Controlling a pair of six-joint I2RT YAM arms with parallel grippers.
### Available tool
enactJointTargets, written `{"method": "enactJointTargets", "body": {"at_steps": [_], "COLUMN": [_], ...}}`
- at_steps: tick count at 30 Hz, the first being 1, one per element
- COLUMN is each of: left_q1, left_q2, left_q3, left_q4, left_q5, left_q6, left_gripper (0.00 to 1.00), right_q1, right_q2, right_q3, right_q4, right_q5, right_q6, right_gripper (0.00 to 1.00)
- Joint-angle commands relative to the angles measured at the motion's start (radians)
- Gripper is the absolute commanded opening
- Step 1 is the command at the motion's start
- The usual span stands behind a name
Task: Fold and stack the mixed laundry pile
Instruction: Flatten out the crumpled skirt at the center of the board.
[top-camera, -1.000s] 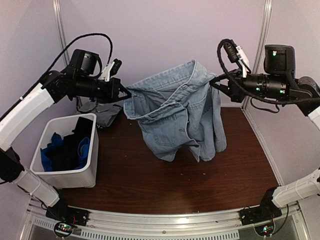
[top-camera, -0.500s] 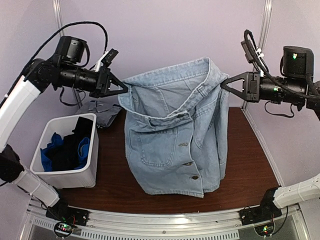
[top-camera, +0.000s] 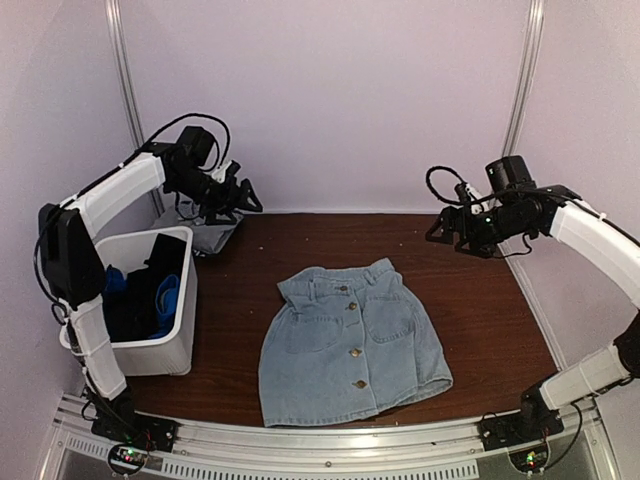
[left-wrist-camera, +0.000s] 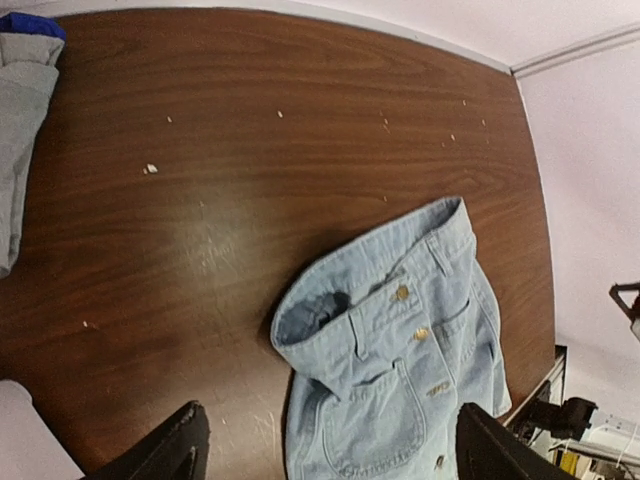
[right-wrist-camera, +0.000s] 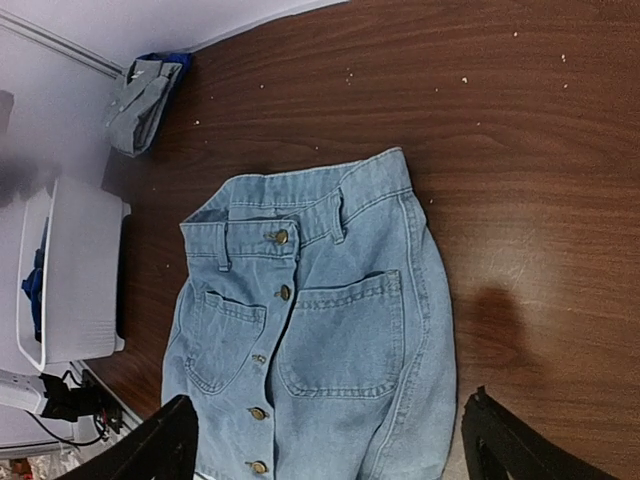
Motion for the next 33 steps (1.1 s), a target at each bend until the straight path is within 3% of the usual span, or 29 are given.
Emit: {"method": "enactJointTargets", "body": {"at_steps": [1, 5, 12, 17, 24, 33], "left_q1": [-0.104, -0.192, -0.221, -0.221, -0.221, -0.209], "left_q2": [-0.194, -0.246, -0.240, -0.154, -0.044, 0.060], "left_q3": [-0.245, -0.487, -0.681, -0.687, -0.632, -0.616], "left_q4": [0.171, 0.291, 0.510, 0.579, 0.617, 0.681], "left_q5": [-0.005, -0.044, -0.061, -0.026, -0.079, -0.116], "left_q6": [0.079, 0.074, -0.040, -0.057, -0.053, -0.088], "left_gripper": [0.83, 0.74, 0.68, 0.68, 0.68, 0.71], "right_q1": [-0.017, -0.025, -0.032, -0.037, -0.077, -0.081], "right_q2": [0.036, 0.175, 0.492, 0.670, 0.855, 0.979], "right_q3": [-0.058, -0.050, 0.148, 0.294, 0.484, 0.563], "right_q4": [0.106, 0.179, 0.204, 0.165, 0.094, 0.125], "right_q5": [-0.093, -0.101, -0.224, -0.210, -0.193, -0.383], "right_q6": [-0.047, -0.082, -0.169, -0.223, -0.264, -0.257], "right_gripper": [0.86, 0.77, 0.65, 0.66, 0.71, 0.70]}}
